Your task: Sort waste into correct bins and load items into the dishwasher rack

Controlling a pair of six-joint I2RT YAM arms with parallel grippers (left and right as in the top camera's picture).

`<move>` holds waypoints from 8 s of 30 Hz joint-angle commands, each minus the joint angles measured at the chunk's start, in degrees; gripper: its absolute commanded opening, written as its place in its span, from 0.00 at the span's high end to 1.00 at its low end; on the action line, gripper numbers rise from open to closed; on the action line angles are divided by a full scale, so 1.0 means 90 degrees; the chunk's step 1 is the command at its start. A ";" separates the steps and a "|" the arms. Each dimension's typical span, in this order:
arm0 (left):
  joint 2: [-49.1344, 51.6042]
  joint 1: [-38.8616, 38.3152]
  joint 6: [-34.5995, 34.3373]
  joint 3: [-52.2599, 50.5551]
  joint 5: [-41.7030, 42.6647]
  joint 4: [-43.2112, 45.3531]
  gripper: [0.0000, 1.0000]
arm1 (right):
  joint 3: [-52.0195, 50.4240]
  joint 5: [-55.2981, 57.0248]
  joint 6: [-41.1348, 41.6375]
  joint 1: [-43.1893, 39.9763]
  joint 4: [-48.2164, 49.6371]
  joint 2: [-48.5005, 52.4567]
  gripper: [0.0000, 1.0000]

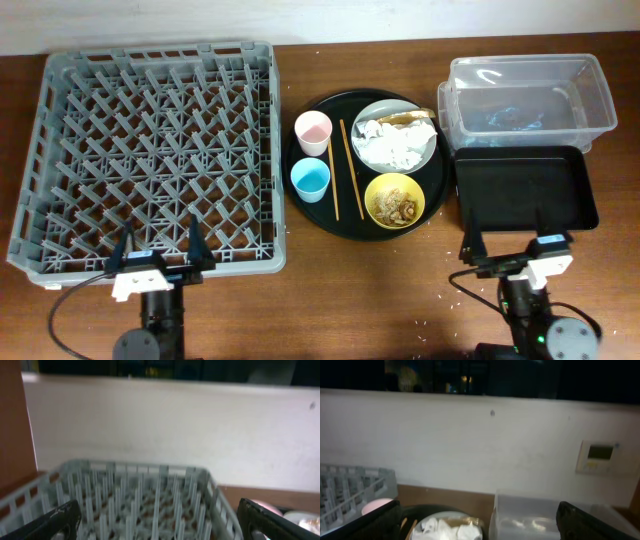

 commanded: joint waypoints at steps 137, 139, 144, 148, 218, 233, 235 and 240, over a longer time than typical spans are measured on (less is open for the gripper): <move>0.8094 0.0039 0.0243 0.8743 0.0610 -0.6521 0.01 | 1.3498 0.1549 0.0172 0.2307 -0.8772 1.3277 0.96; 0.8094 0.0039 0.0243 0.8743 0.0610 -0.6521 0.01 | 1.4132 0.1625 0.0301 0.2093 -0.8964 1.3257 0.96; 0.8094 0.0039 0.0243 0.8743 0.0610 -0.6521 0.01 | 1.4525 0.1673 0.0590 0.1202 -0.8847 1.3262 0.96; 0.8094 0.0039 0.0243 0.8743 0.0610 -0.6521 0.01 | 1.4304 0.1790 0.1013 0.0471 -0.8493 1.3376 0.96; 0.8094 0.0039 0.0243 0.8743 0.0610 -0.6521 0.01 | 0.9500 0.1122 0.2295 0.1591 -0.4184 1.1543 0.96; 0.8094 0.0039 0.0243 0.8743 0.0610 -0.6521 0.01 | 0.9408 0.1428 0.3172 -0.0359 -0.3973 1.2390 0.32; 0.8094 0.0039 0.0243 0.8743 0.0610 -0.6521 0.01 | 0.9408 0.1328 0.3169 -0.0359 -0.3971 1.2432 0.19; 0.8094 0.0039 0.0243 0.8743 0.0610 -0.6521 0.01 | 0.9673 0.0860 0.3138 -0.0432 -0.3990 1.1912 0.19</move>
